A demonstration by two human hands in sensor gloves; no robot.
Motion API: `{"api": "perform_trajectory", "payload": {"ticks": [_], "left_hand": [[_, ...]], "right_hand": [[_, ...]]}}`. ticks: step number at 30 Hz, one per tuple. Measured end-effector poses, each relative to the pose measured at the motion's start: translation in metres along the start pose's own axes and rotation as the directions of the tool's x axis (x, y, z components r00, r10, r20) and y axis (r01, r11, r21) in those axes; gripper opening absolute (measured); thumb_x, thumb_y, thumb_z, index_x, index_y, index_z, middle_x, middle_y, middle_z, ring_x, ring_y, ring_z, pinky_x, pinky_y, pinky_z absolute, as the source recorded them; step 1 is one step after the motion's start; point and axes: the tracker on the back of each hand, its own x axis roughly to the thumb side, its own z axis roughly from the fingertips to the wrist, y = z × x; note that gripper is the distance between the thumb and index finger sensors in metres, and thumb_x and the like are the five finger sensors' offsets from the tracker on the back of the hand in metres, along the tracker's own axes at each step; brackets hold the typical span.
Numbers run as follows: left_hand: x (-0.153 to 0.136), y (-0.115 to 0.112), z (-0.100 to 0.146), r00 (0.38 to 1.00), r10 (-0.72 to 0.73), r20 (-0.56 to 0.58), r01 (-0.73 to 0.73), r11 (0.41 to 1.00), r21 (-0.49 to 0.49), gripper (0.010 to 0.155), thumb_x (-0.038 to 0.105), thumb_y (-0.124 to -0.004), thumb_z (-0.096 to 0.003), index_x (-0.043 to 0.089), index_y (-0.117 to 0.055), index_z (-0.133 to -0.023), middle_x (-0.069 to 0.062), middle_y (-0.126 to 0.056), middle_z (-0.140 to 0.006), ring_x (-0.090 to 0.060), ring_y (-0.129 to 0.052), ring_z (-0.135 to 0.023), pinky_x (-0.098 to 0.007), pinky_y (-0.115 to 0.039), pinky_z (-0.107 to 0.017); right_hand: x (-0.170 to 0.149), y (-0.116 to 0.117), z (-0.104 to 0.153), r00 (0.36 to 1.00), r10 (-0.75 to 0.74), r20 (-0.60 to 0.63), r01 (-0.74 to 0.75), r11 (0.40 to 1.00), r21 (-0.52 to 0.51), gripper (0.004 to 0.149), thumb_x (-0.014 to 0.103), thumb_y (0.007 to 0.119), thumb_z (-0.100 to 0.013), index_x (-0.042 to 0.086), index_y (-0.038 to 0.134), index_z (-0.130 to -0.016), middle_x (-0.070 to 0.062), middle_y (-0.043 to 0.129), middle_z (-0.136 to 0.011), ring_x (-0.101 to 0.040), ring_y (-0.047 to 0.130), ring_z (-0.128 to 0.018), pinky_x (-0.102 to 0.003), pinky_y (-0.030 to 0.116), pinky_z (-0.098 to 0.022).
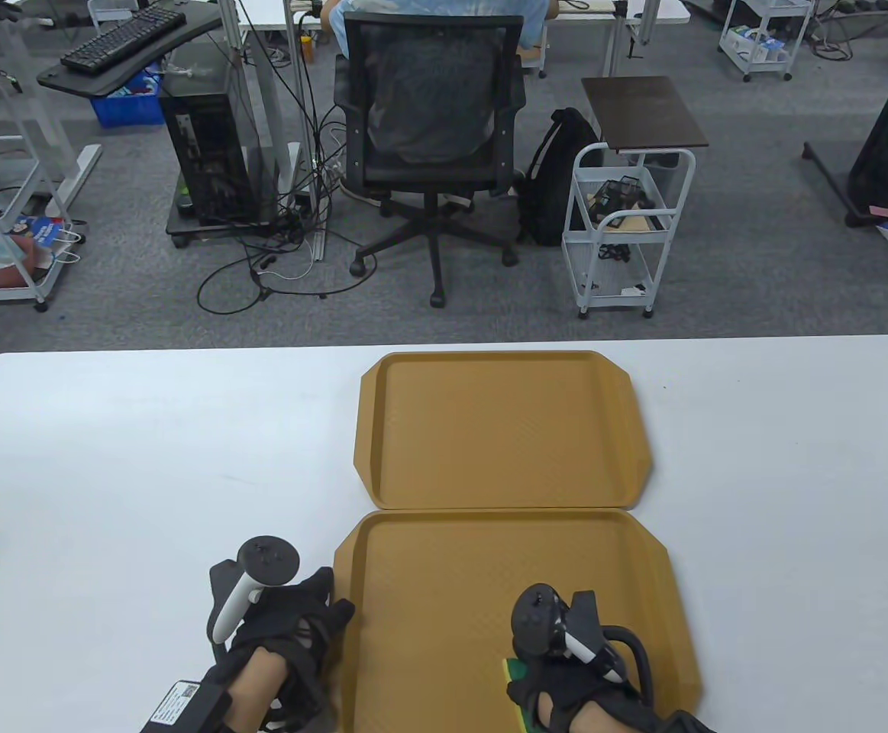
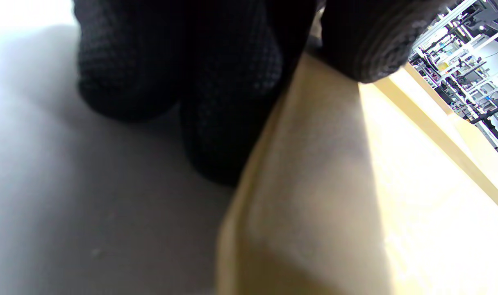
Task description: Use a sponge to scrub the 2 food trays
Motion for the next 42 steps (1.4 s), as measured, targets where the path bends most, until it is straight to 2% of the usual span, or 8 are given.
{"api": "perform_trajectory", "payload": {"ticks": [11,13,17,21,28,38,42], "left_hand": [[0.0,0.0,0.0,1.0,-0.001,-0.001,0.001,1.0,0.002,0.073,0.049,-0.08,-0.0446,0.024,-0.055,-0.109,0.009,-0.104,-0.065,-0.016,-0.117,-0.029,-0.035,-0.098,-0.028],[0.0,0.0,0.0,1.0,-0.001,0.0,0.001,1.0,0.002,0.073,0.049,-0.08,-0.0445,0.024,-0.055,-0.109,0.01,-0.104,-0.065,-0.016,-0.117,-0.029,-0.035,-0.098,-0.028],[0.0,0.0,0.0,1.0,-0.003,-0.001,0.003,1.0,0.006,0.073,0.049,-0.08,-0.0445,0.024,-0.055,-0.109,0.01,-0.104,-0.065,-0.016,-0.117,-0.029,-0.035,-0.098,-0.028],[-0.001,0.0,0.0,1.0,-0.004,-0.001,0.004,1.0,0.007,0.073,0.049,-0.08,-0.0445,0.024,-0.055,-0.109,0.01,-0.104,-0.065,-0.016,-0.117,-0.029,-0.035,-0.098,-0.028],[0.0,0.0,0.0,1.0,-0.004,-0.003,0.004,1.0,0.007,0.073,0.049,-0.08,-0.0445,0.024,-0.055,-0.109,0.01,-0.104,-0.065,-0.016,-0.117,-0.029,-0.035,-0.098,-0.028],[0.0,-0.001,0.0,1.0,0.004,-0.002,-0.004,1.0,0.0,0.073,0.049,-0.08,-0.0445,0.024,-0.055,-0.109,0.009,-0.104,-0.065,-0.017,-0.116,-0.029,-0.035,-0.097,-0.028],[-0.001,-0.001,0.0,1.0,0.01,-0.003,-0.01,1.0,-0.004,0.073,0.049,-0.08,-0.0445,0.024,-0.055,-0.109,0.009,-0.104,-0.065,-0.017,-0.116,-0.029,-0.035,-0.097,-0.028]], "right_hand": [[-0.07,-0.011,0.011,0.993,0.018,-0.119,-0.025,0.998,-0.053,0.062,0.04,0.094,-0.043,0.025,0.071,-0.099,-0.011,0.064,-0.106,-0.036,0.081,-0.079,-0.058,0.069,-0.064],[-0.074,-0.011,0.014,0.994,0.045,-0.104,-0.054,0.995,-0.081,0.062,0.04,0.093,-0.043,0.025,0.072,-0.099,-0.012,0.064,-0.106,-0.036,0.081,-0.08,-0.055,0.07,-0.063],[-0.075,-0.008,0.021,0.977,0.192,-0.091,-0.205,0.963,-0.174,0.061,0.039,0.092,-0.043,0.026,0.073,-0.099,-0.01,0.064,-0.107,-0.035,0.08,-0.085,-0.056,0.072,-0.063],[-0.073,-0.006,0.023,0.969,0.235,-0.076,-0.247,0.941,-0.232,0.059,0.039,0.092,-0.043,0.026,0.075,-0.098,-0.01,0.068,-0.106,-0.036,0.085,-0.082,-0.054,0.075,-0.062],[-0.068,-0.015,0.001,0.954,0.278,-0.11,-0.299,0.903,-0.31,0.059,0.04,0.092,-0.043,0.026,0.075,-0.098,-0.01,0.07,-0.105,-0.034,0.09,-0.081,-0.051,0.079,-0.061],[-0.07,-0.038,-0.047,0.978,0.111,-0.176,-0.169,0.916,-0.363,0.059,0.041,0.092,-0.042,0.026,0.075,-0.097,-0.009,0.07,-0.105,-0.034,0.089,-0.082,-0.051,0.078,-0.062],[-0.068,-0.044,-0.063,0.971,0.11,-0.214,-0.191,0.893,-0.407,0.059,0.04,0.092,-0.042,0.027,0.076,-0.097,-0.009,0.071,-0.105,-0.033,0.089,-0.083,-0.05,0.079,-0.064]]}}
